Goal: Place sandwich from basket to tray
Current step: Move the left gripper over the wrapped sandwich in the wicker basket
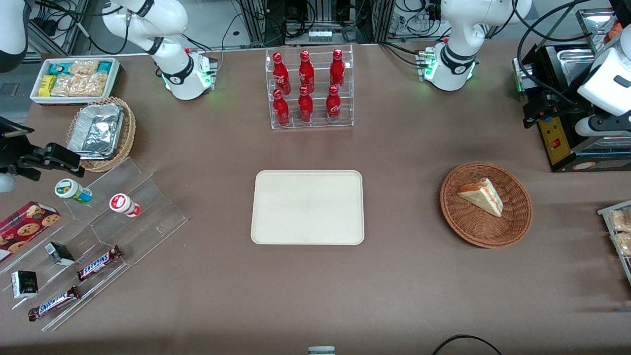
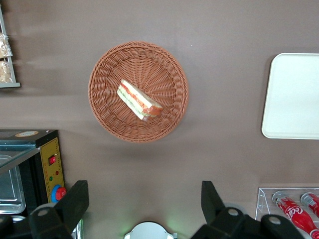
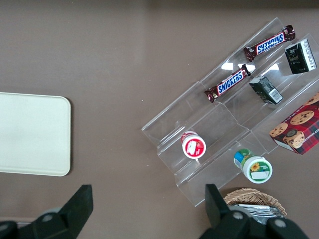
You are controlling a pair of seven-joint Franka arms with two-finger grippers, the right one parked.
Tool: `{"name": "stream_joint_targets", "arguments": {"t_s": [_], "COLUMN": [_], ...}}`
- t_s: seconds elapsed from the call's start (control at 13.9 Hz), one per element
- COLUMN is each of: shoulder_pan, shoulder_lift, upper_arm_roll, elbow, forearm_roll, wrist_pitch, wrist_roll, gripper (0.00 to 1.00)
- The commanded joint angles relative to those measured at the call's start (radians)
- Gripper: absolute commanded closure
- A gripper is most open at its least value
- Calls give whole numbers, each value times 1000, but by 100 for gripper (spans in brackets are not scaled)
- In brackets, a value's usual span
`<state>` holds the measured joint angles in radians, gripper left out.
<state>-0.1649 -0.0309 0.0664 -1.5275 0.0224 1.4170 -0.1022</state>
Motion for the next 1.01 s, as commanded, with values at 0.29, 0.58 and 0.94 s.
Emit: {"name": "stream_joint_targets", "arguments": {"t_s": [0.29, 0.58, 0.94], "shoulder_pan": [-1, 1, -1], "shoulder_lift": [19, 78, 163], "upper_arm_roll": [-3, 50, 81], "elbow": [15, -11, -63], "forearm_roll": [4, -10, -12], "wrist_pitch": [11, 46, 95], "wrist_roll": [-14, -39, -287], "gripper": [0, 0, 1]}}
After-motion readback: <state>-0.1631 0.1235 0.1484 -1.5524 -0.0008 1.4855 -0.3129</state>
